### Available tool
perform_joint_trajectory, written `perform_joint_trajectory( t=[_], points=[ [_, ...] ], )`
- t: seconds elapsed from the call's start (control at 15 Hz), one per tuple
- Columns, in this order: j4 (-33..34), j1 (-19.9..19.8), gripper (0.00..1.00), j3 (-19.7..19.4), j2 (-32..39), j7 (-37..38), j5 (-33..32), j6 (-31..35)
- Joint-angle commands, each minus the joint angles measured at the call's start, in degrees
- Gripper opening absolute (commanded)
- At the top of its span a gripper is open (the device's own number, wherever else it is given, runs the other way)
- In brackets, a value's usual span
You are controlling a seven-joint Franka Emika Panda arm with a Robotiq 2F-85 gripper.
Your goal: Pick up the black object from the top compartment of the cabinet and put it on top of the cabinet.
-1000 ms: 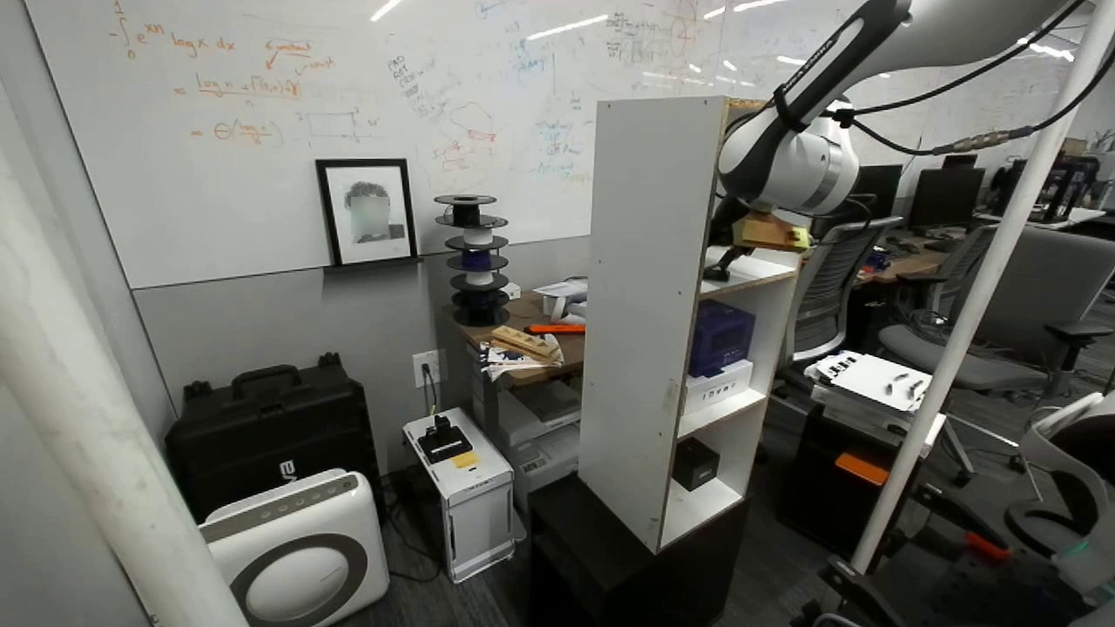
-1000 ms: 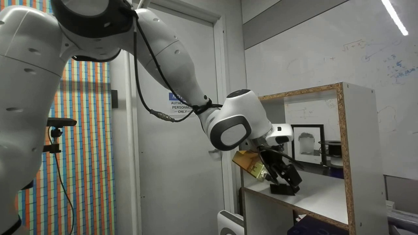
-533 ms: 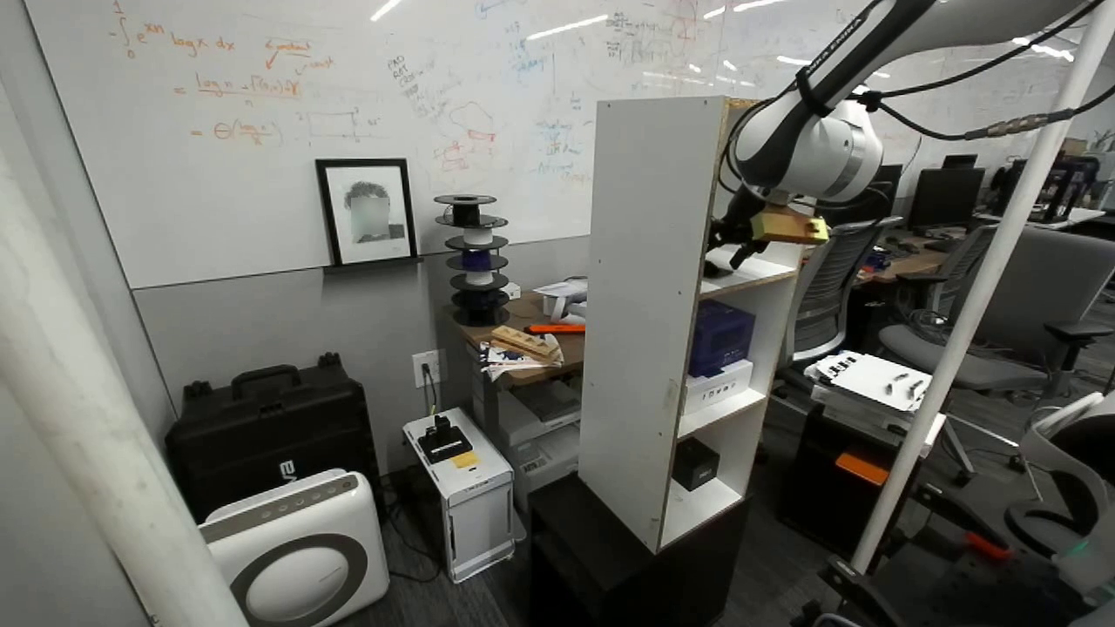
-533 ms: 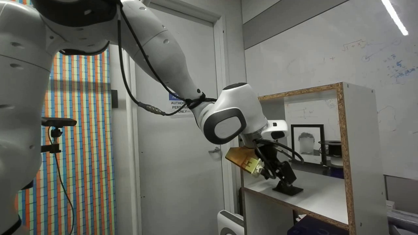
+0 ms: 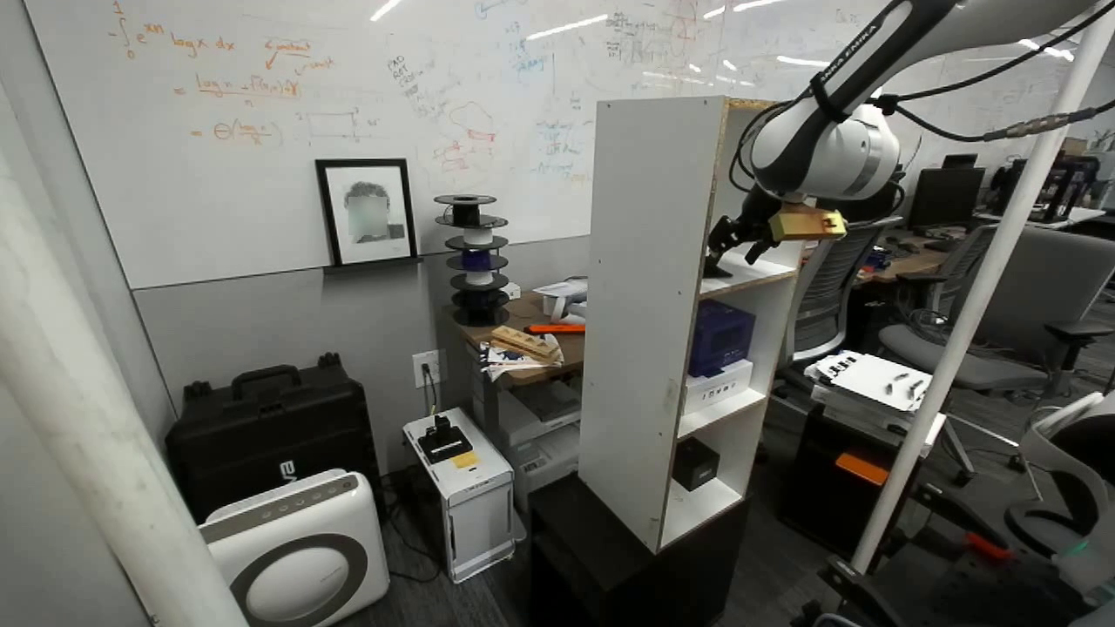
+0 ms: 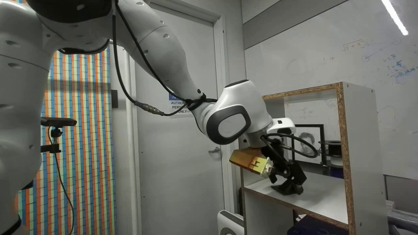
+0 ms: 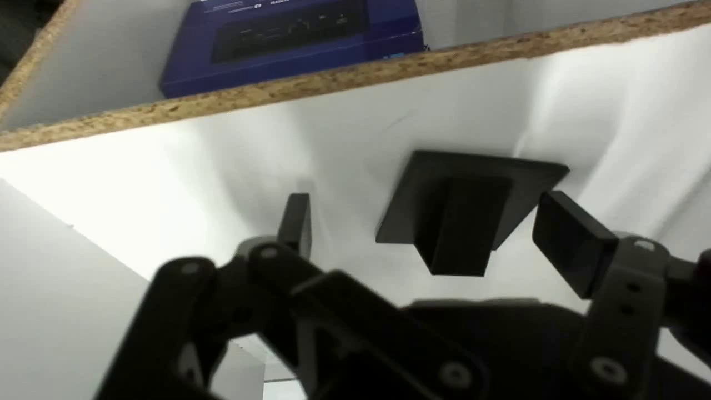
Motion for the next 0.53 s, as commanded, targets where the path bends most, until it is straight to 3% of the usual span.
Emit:
perform_joint_trajectory(
  t=[0.0,0.47],
  points=[
    [1.3,0.0,1.0,-0.3,0.7,-1.6,-1.8,1.4],
    [3.4,1.1,1.0,0.4,4.4,1.0,-0.6,8.9]
  ],
)
